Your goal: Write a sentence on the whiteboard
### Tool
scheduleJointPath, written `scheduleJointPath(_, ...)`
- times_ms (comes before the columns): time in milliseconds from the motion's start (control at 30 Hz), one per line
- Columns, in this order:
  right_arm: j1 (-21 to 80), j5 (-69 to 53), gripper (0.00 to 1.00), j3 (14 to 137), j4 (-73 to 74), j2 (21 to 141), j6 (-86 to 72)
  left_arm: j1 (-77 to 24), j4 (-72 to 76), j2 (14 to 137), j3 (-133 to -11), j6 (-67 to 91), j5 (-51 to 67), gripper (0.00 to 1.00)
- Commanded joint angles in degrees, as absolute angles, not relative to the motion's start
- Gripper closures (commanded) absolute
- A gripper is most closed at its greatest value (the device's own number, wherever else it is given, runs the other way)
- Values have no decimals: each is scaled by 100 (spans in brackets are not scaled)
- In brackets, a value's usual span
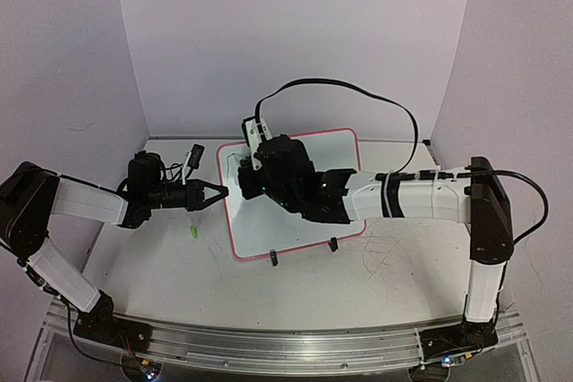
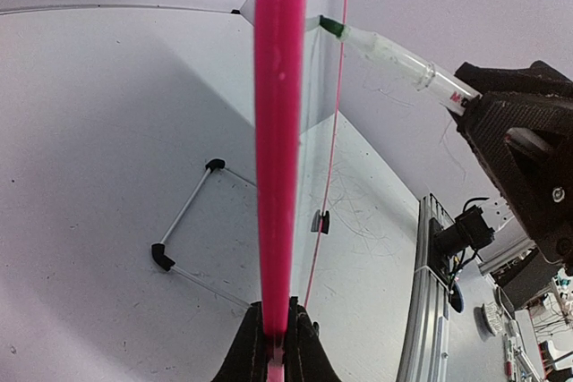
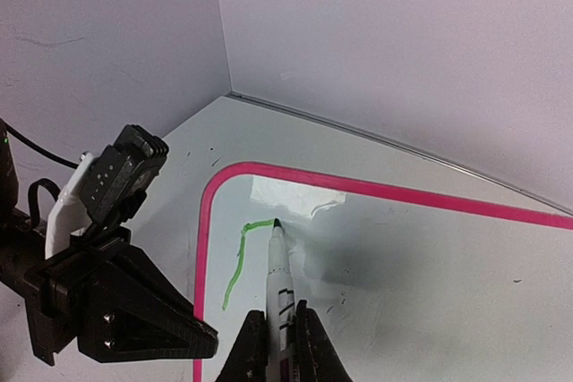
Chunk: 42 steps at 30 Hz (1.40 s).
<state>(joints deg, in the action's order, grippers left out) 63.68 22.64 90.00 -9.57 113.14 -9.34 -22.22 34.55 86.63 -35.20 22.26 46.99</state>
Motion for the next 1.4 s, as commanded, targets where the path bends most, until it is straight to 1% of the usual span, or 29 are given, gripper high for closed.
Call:
scheduleJointPath(0,6306,2386,100,8819,-826,11107,-1130,-2206,3533,8464,-3568,2092,4566,100)
scheduleJointPath(267,6338,2307,100,8642,-826,11025,-1213,-2206,3524,8463,-3577,2087,4576,100)
scheduleJointPath(1000,6514,1954,100,8892,-844,11338,-1318,-2224,3514,8431,-3561,2074,4566,100)
scheduleJointPath(1200,6514,2046,100,8910,-844,11338,-1278,-2226,3507,8418,-3560,2074,4565,100)
scheduleJointPath(1367,6512,2396,100,8782,-844,11235,-1368,-2224,3494,8419,-3566,2074,4553,100)
